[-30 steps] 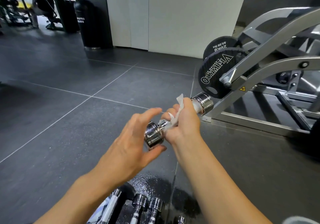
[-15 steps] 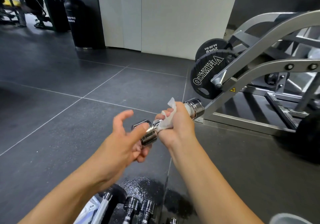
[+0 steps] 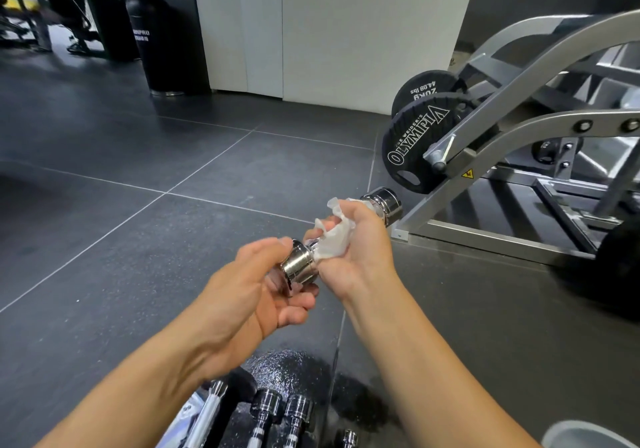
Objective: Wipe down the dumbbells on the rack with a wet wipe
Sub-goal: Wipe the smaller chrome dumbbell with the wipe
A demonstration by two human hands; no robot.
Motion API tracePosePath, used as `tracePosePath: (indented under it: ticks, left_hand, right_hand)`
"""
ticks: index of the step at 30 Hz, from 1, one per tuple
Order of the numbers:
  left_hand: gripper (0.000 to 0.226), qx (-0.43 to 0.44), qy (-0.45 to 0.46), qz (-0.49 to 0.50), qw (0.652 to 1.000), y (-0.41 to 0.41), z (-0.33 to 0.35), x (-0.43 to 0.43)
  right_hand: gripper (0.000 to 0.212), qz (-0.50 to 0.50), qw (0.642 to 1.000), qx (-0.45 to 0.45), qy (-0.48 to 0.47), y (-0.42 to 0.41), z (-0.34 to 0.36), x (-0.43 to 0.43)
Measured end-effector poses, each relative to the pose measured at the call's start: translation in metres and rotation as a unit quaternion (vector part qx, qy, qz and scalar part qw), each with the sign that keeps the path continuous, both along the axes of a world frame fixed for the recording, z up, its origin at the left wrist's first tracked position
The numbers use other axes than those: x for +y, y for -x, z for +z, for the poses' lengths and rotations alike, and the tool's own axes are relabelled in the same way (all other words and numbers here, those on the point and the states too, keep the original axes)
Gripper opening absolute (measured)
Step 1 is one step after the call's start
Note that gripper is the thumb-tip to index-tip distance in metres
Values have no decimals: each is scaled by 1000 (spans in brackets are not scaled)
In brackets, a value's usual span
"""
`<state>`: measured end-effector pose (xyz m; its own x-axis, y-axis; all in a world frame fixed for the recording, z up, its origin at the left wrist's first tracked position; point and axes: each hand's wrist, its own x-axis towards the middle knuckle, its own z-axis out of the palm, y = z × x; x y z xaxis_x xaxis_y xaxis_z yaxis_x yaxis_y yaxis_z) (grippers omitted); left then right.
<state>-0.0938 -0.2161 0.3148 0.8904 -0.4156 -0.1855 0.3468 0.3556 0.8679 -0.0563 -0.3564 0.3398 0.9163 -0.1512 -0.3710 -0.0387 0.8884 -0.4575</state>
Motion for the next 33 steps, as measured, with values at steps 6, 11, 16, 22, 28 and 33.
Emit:
tracePosePath:
  ticks: [6,11,16,22,28,33]
  left_hand:
    - [111,-563,-361,112,735,-5,-26,11]
    - [83,-178,-173,65,967,10,-2,0]
    - [43,-27,-52,71,996,1,-7,2]
    - [92,-665,-413,150,604,-2,-29,13]
    - [119,-318,-285,107,898,8,-14,16]
    - [86,-2,-39,-14,999,13,-7,4]
  right_hand:
    - [14,-6,999,16,39,0,4,0]
    - [9,22,998,7,65,2,1,3]
    - [10,44,996,-3,75,4,-4,6]
    - [8,38,998,0,54,4,-1,5]
    - [11,27,1000,-10,-1,2,-7,-4]
    - [15,8,999,-29,-26,4,-5,-1]
